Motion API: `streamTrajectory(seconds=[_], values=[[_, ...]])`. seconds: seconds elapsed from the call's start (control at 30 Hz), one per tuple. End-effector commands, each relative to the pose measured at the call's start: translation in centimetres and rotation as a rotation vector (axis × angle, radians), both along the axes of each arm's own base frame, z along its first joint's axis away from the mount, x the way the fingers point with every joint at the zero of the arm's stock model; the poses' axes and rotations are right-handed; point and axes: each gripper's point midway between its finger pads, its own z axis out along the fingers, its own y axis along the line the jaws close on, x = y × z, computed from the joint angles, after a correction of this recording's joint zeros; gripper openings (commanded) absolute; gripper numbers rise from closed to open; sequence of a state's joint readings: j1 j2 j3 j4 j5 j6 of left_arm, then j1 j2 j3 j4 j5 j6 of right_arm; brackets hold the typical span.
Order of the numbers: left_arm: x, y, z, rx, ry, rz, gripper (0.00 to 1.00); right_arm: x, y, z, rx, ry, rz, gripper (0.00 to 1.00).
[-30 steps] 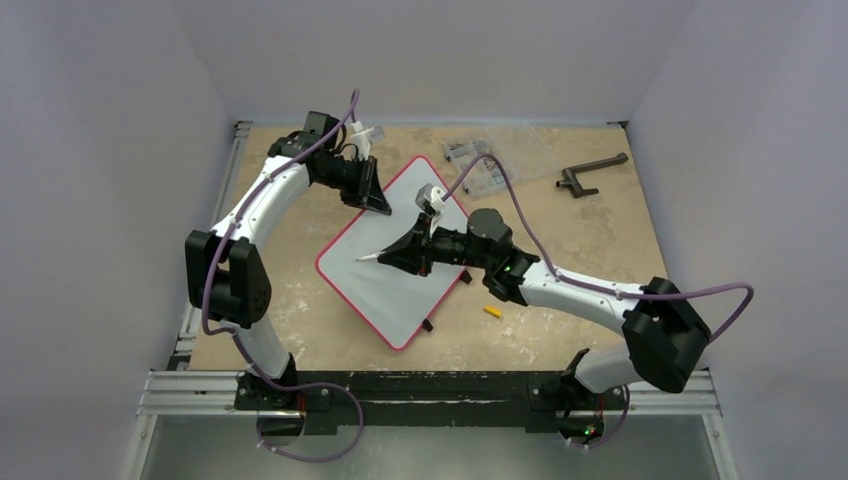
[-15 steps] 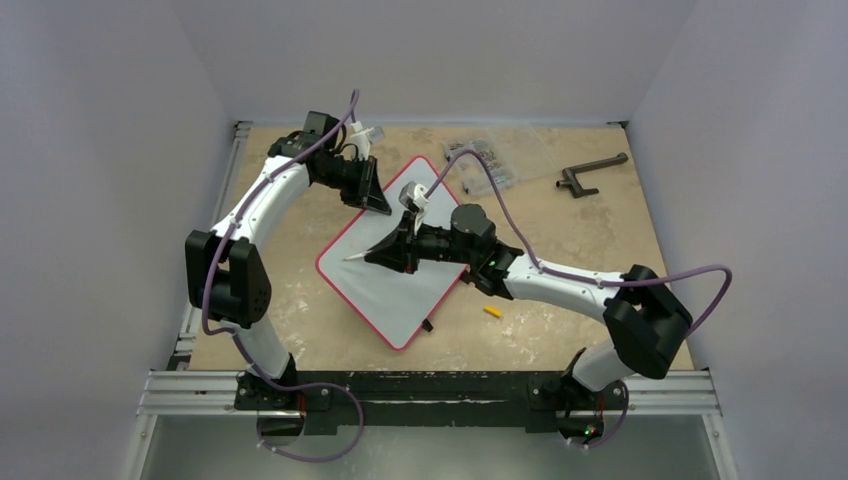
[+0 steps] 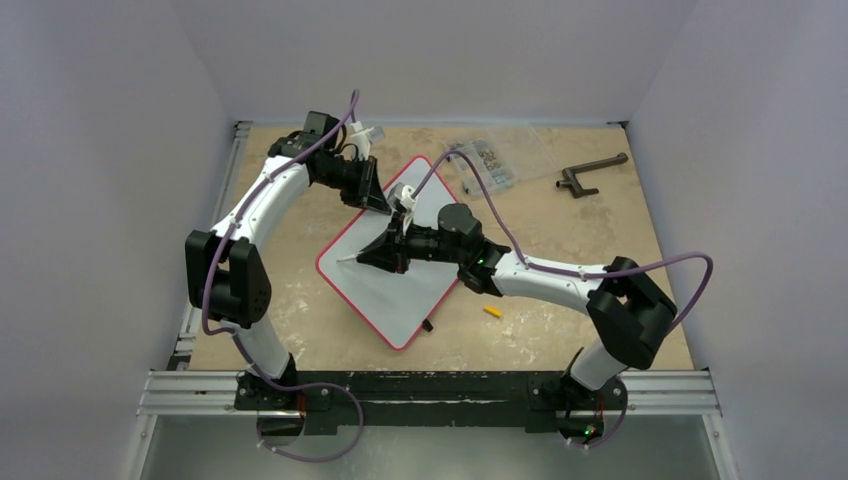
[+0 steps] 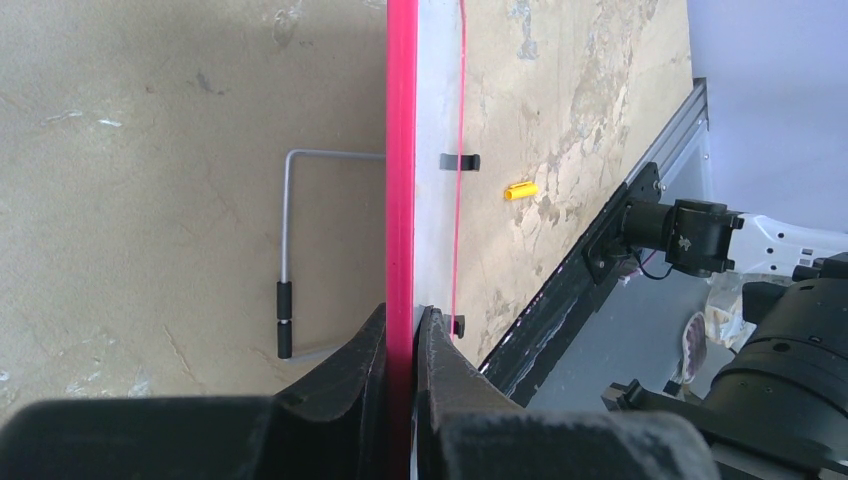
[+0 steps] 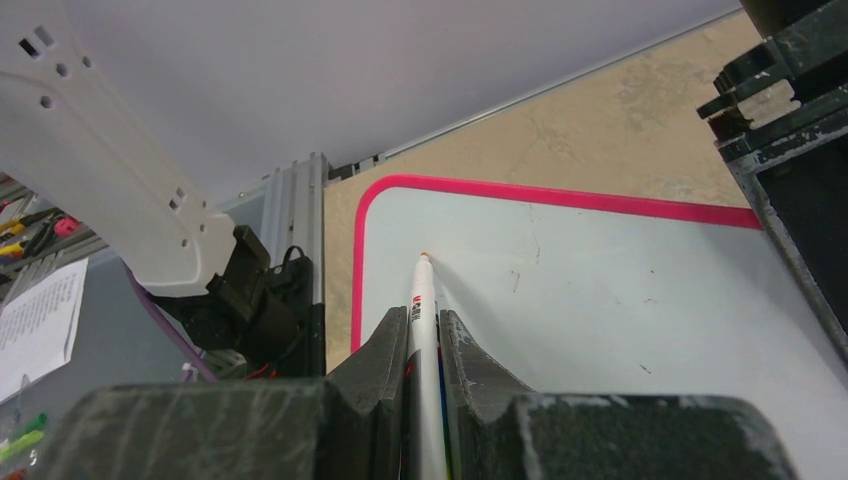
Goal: Write a sentence on the whiteboard
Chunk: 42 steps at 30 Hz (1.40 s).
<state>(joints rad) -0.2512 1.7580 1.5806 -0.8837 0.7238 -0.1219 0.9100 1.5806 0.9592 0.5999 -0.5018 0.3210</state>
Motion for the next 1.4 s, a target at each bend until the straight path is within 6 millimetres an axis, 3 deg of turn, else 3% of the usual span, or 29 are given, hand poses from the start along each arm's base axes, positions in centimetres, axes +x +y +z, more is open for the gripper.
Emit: streamTrajectory(seconds=[0.0, 0.3, 0.6, 1.37], values=[[2.0, 2.2, -2.3, 0.199, -0.086, 0.048, 0.0, 1.0, 0.5, 1.5, 0.032, -0.063, -0.037, 0.0], [2.0, 2.3, -2.4, 0.204, -0.083, 0.049, 0.0, 1.1, -0.2, -1.7, -0.047, -0.044, -0.059, 0.0], [2.0, 2.4, -2.6, 0.213, -0.08, 0.054, 0.0, 0.5, -1.7, -3.2, -0.076, -0.029, -0.084, 0.0], [2.0, 2.6, -2.9, 0.226, -0.072, 0.062, 0.0, 4.0, -0.8, -1.3, -0.092, -0.068, -0.214, 0.0]])
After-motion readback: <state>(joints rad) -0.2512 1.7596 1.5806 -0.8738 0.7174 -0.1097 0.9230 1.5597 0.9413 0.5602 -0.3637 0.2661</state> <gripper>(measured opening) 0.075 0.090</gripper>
